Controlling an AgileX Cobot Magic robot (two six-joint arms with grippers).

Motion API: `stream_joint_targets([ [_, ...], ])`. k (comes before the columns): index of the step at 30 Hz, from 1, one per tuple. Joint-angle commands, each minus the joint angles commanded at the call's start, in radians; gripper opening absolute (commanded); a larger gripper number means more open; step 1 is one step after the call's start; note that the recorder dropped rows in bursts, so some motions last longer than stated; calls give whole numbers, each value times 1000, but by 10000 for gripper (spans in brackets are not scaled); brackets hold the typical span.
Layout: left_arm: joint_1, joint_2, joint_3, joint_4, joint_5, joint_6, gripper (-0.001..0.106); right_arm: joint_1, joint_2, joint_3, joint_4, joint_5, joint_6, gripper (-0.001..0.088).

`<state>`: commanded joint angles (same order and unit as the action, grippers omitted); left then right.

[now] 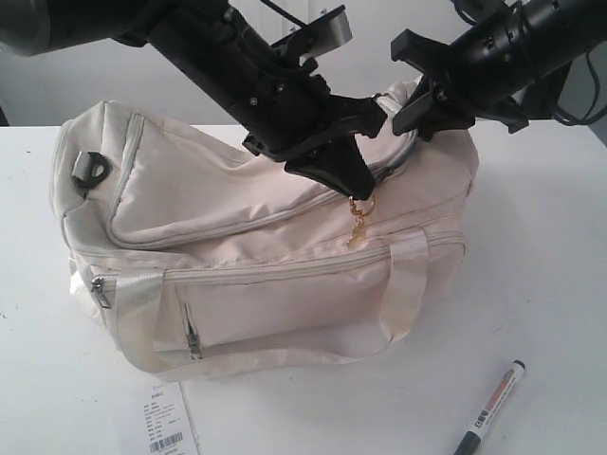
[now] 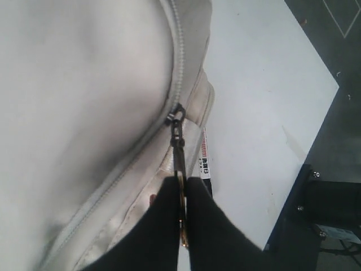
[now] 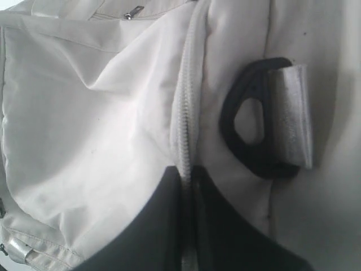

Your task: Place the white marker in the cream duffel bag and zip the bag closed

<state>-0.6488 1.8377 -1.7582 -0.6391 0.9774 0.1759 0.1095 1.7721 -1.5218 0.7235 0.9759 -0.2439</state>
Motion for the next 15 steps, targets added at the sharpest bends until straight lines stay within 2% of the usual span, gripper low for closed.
stream_joint_targets([
  [15, 0, -15, 0, 45, 54, -22, 0, 0, -21, -2, -17, -13, 0, 0],
])
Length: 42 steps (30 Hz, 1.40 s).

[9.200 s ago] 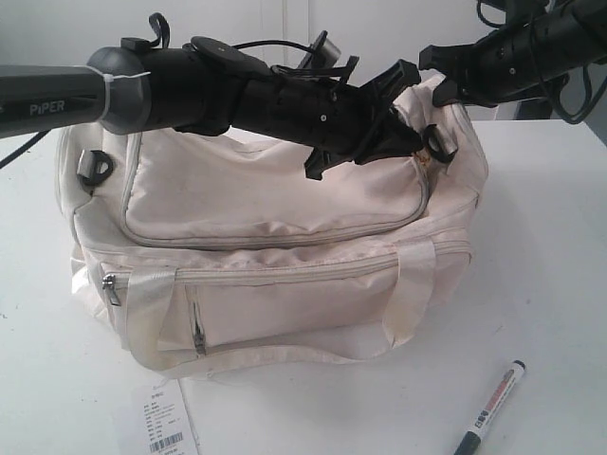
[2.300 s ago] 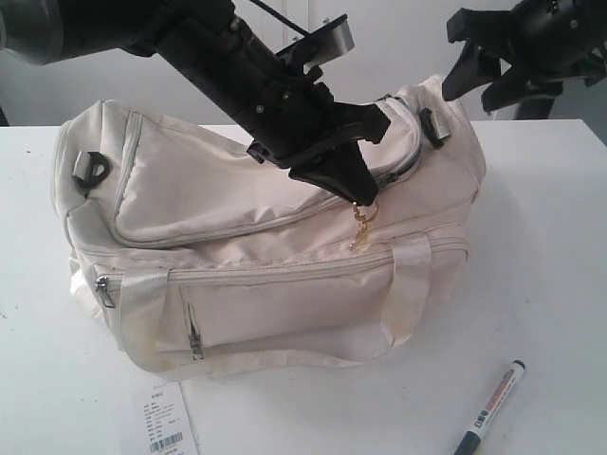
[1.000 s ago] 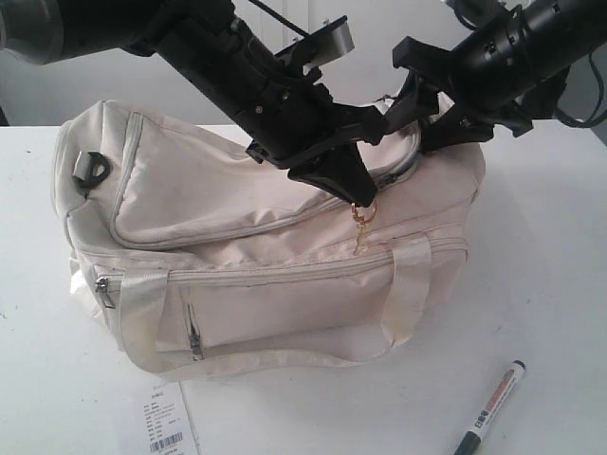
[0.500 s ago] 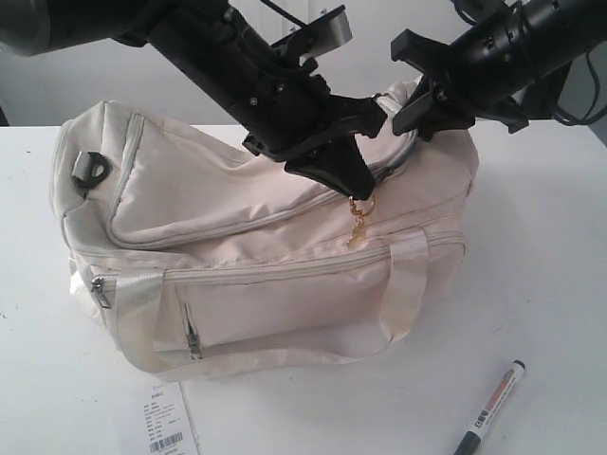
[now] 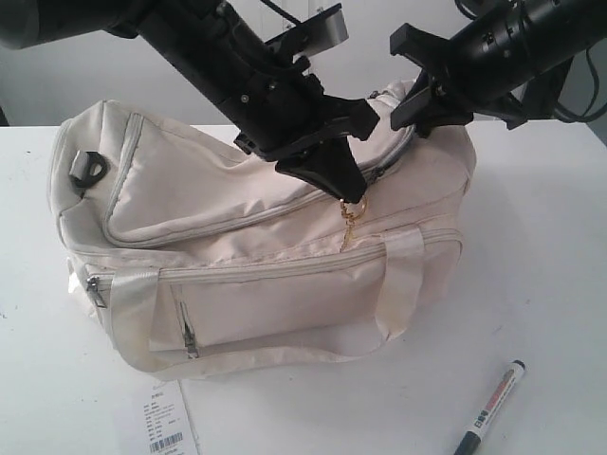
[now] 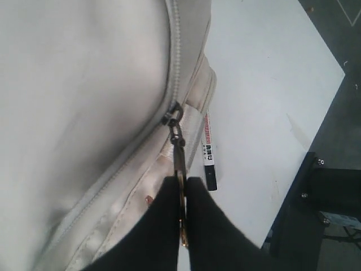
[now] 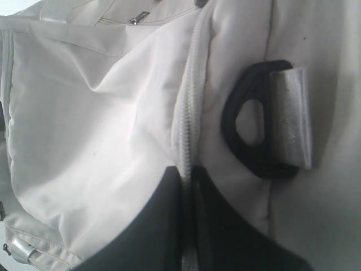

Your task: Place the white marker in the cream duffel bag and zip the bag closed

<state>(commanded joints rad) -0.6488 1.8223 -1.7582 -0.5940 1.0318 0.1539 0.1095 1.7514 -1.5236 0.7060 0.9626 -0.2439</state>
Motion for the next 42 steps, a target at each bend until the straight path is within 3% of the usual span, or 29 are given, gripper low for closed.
stream_joint_targets([
  [7, 0, -7, 0, 80, 46, -27, 0, 0, -4, 0, -45, 0, 4, 0],
  [42, 0, -7, 0, 105, 126, -27, 0, 0, -4, 0, -54, 5, 4, 0],
])
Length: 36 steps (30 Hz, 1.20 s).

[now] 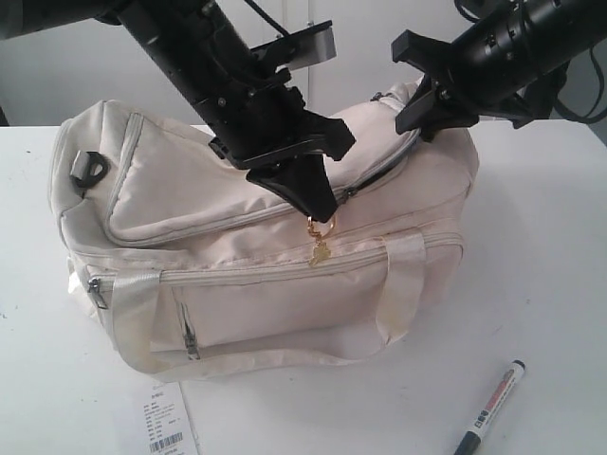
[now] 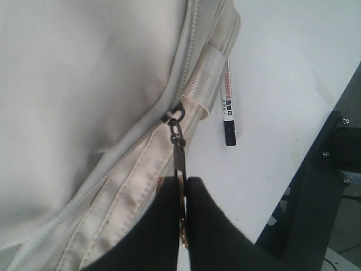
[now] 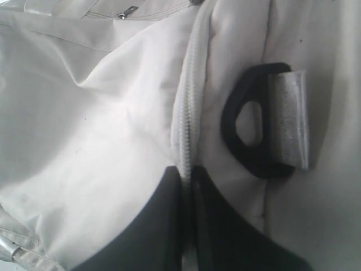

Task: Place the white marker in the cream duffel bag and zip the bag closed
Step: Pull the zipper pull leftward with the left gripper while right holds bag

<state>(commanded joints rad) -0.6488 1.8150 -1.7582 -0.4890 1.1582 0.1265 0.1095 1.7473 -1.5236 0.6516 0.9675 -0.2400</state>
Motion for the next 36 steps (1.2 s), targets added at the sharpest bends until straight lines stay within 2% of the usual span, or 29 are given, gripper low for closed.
stream_joint_targets([
  [17, 0, -44, 0, 50, 34, 0, 0, 0, 0, 0, -38, 10, 10, 0],
  [36, 0, -92, 0, 168, 63, -21, 0, 0, 0, 0, -69, 12, 23, 0],
])
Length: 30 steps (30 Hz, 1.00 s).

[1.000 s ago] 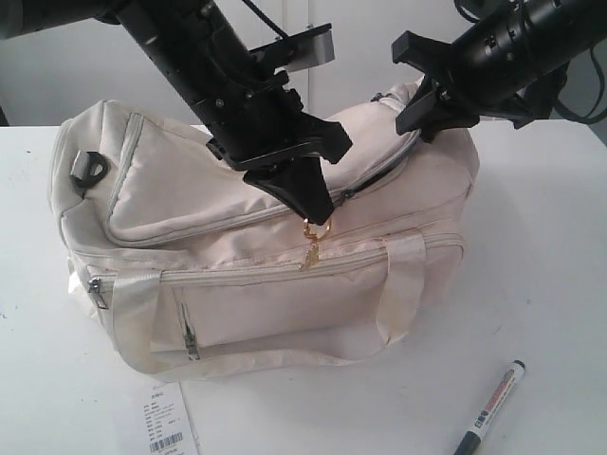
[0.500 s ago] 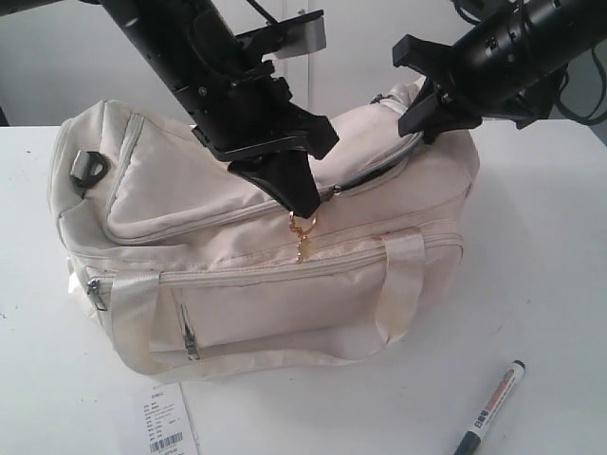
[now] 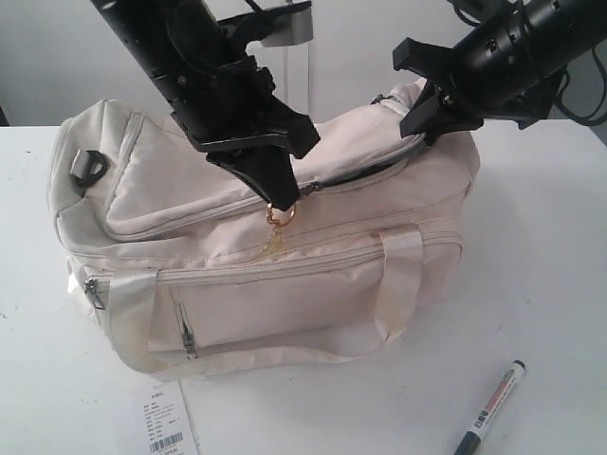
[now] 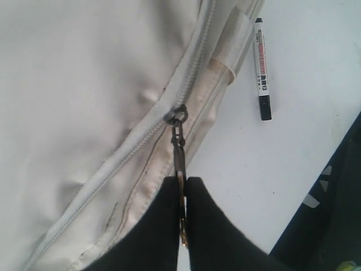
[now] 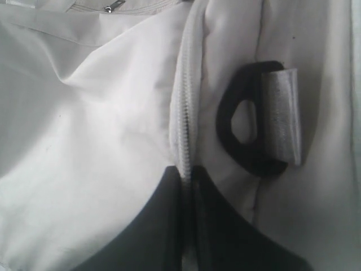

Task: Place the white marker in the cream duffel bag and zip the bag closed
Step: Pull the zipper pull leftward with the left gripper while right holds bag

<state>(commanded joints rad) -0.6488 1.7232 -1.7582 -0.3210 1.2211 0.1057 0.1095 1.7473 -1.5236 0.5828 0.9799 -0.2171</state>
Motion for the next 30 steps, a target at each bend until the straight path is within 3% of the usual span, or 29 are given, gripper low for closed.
stream_joint_targets([
  [30, 0, -44, 2, 109, 0, -23, 0, -2, 0, 0, -38, 2, 10, 0],
])
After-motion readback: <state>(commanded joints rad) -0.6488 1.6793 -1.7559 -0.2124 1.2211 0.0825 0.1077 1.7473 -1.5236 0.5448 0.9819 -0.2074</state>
